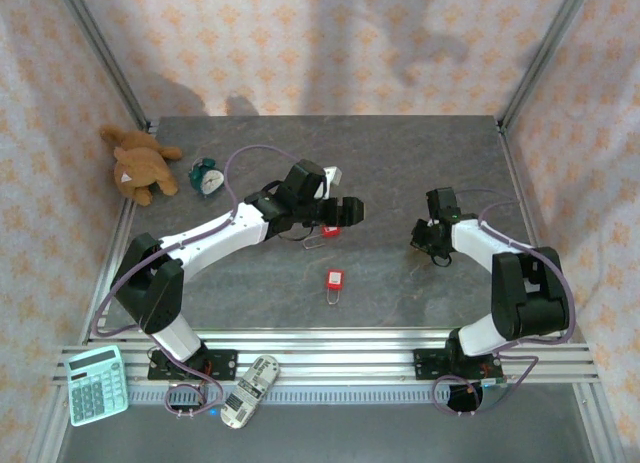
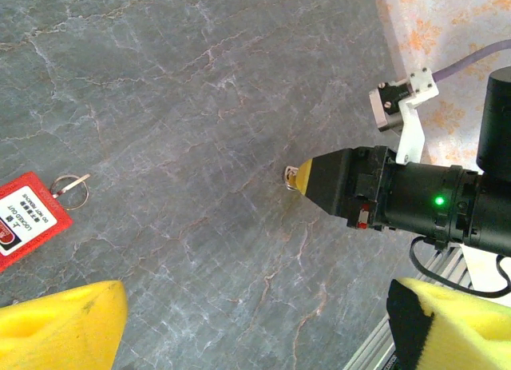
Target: Unlock with the key
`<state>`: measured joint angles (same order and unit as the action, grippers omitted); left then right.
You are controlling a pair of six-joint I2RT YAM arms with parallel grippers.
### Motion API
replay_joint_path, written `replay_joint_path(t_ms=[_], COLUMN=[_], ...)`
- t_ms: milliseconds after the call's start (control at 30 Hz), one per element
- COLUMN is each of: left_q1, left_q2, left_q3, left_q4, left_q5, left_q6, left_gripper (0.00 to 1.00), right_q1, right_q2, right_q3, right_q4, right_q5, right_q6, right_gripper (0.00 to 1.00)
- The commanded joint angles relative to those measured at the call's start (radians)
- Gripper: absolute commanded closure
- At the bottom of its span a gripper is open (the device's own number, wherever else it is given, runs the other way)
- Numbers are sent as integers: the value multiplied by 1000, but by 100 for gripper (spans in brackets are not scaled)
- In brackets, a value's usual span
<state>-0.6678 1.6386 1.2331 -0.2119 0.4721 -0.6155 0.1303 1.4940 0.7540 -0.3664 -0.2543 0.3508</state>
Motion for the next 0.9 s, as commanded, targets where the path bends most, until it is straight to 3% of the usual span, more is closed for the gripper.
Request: replay_joint_path(t_ms=[0,400,867], left_q1=[-6,-4,-6], left_q2=[12,9,10], left_q3=[14,19,18], left_q4=[9,-4,-2], left_q5=[11,2,-6], left_q6=[17,27,30], left_gripper=[15,14,15], right_q1=[-1,0,2], right_q2=[18,-30,-182], right_q3=[16,13,7], right_q4=[2,-2,-54], right_q5=[16,9,20], right_q6=[-4,-2,19], right_gripper=[84,100,100])
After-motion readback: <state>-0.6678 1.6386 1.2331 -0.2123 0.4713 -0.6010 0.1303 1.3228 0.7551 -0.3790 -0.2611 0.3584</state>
